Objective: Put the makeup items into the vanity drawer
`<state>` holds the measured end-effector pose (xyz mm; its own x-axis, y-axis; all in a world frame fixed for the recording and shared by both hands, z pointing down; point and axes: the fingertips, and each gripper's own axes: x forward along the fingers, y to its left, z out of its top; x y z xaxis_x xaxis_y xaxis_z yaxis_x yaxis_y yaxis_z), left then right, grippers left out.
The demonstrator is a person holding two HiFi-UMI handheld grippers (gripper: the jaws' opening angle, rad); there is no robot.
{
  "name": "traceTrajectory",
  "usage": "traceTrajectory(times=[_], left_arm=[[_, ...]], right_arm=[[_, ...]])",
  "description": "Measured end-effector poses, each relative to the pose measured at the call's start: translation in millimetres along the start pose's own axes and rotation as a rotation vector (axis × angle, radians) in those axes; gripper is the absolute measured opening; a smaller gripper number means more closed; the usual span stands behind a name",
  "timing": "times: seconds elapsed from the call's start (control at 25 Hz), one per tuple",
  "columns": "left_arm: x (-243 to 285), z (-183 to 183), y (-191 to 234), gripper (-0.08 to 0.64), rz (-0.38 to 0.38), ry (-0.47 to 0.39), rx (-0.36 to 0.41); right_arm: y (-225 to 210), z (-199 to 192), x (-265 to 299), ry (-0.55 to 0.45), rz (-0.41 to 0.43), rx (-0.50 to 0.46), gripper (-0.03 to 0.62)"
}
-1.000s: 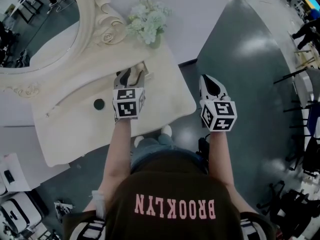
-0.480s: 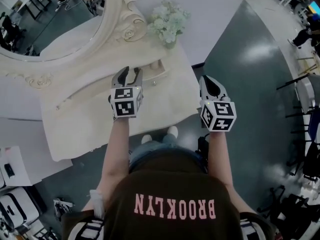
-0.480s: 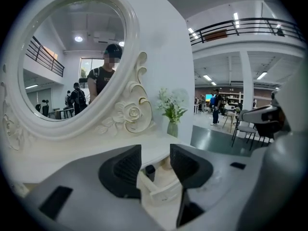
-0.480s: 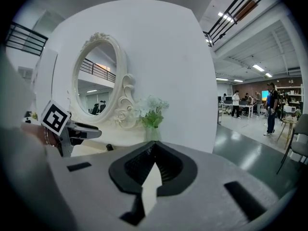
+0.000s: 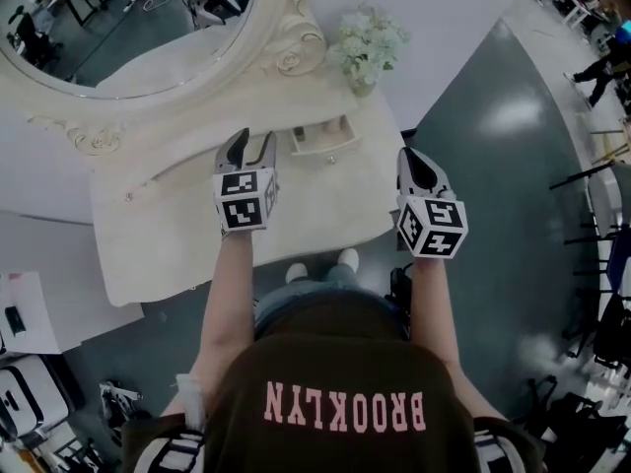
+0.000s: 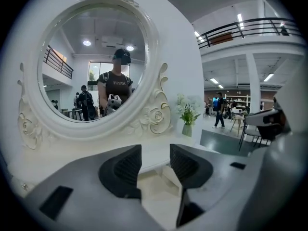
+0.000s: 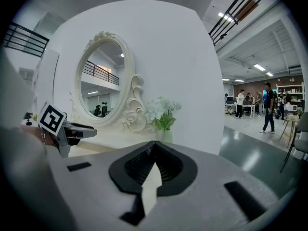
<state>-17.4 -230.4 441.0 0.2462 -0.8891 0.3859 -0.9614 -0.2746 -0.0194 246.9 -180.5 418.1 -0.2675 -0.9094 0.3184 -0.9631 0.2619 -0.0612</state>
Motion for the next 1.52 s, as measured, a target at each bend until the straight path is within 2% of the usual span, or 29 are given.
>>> traceTrajectory(times=[0.12, 0.24, 0.48, 0.6, 0.68, 0.76, 0.8, 1.04, 1.52], left_arm=[[-10, -3, 21, 0.16, 0.035, -0.014, -0.015], [-22, -2, 43, 0.033, 0.081, -0.045, -0.031], [-34, -13, 74, 0.019, 0.106, -0.03, -0.082], [-34, -25, 78, 0.02, 0.088, 0.003, -0.091], [-33, -35, 78, 0.033, 0.063, 0.029, -0.094], [-30, -47, 74, 0.151, 0.023, 0.06, -0.104], [-28, -53, 72, 0.167, 0.005, 0.076, -0.109], [-23, -95, 60, 0.183, -0.048, 0.167, -0.118], [-18, -166, 41, 0.212, -0.094, 0.327, -0.137]], right_arm=[[13, 1, 5, 0.001, 0.012, 0.0, -0.011], [28, 2, 10, 0.003, 0.029, -0.007, -0.011], [53, -1, 18, 0.021, 0.053, -0.016, -0.011], [63, -9, 21, 0.044, 0.059, -0.015, -0.011], [68, -15, 23, 0.061, 0.061, -0.015, -0.011], [73, -23, 25, 0.081, 0.061, -0.012, -0.011], [75, -28, 25, 0.094, 0.061, -0.009, -0.011], [85, -64, 24, 0.183, 0.058, 0.002, -0.011], [88, -120, 19, 0.298, 0.048, 0.035, -0.011]])
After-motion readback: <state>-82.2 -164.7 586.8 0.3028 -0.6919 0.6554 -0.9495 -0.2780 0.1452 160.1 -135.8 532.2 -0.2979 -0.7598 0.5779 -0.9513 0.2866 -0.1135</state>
